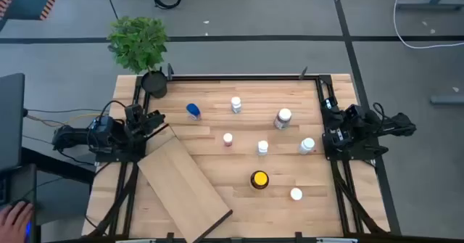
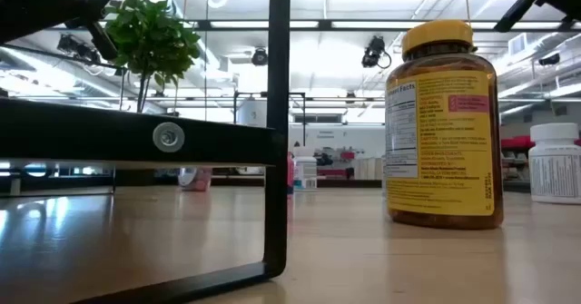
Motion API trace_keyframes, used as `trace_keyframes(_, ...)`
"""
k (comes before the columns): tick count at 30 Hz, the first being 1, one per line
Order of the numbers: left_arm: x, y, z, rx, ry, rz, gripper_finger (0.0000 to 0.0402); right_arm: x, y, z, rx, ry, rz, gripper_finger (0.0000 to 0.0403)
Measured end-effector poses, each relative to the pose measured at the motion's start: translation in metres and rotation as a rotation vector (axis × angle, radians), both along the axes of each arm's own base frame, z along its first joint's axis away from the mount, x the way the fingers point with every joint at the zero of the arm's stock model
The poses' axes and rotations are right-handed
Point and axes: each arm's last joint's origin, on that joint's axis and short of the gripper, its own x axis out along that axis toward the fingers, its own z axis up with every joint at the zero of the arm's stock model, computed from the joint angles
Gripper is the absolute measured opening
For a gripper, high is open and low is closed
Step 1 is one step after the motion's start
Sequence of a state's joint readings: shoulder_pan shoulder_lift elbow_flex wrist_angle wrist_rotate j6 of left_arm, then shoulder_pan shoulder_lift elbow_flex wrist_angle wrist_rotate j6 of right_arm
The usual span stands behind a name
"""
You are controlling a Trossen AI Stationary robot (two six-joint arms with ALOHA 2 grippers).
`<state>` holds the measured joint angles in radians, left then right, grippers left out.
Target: Pick and place medicine bottles onto shelf by color
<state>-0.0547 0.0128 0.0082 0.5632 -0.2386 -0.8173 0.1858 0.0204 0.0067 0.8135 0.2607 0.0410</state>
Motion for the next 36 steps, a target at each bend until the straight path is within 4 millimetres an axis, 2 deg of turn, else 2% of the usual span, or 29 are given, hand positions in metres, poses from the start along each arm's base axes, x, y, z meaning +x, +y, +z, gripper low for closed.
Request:
trace_keyframes(29, 0.0, 0.0, 0.0, 0.0, 0.0, 0.0, 0.0028, 0.0, 0.0, 0.0, 0.0, 0.0, 0.0, 0.0009)
trace_keyframes(36, 0.0, 0.0, 0.0, 0.0, 0.0, 0.0, 0.0036, 0.0, 0.0, 0.0, 0.0, 0.0, 0.0, 0.0009)
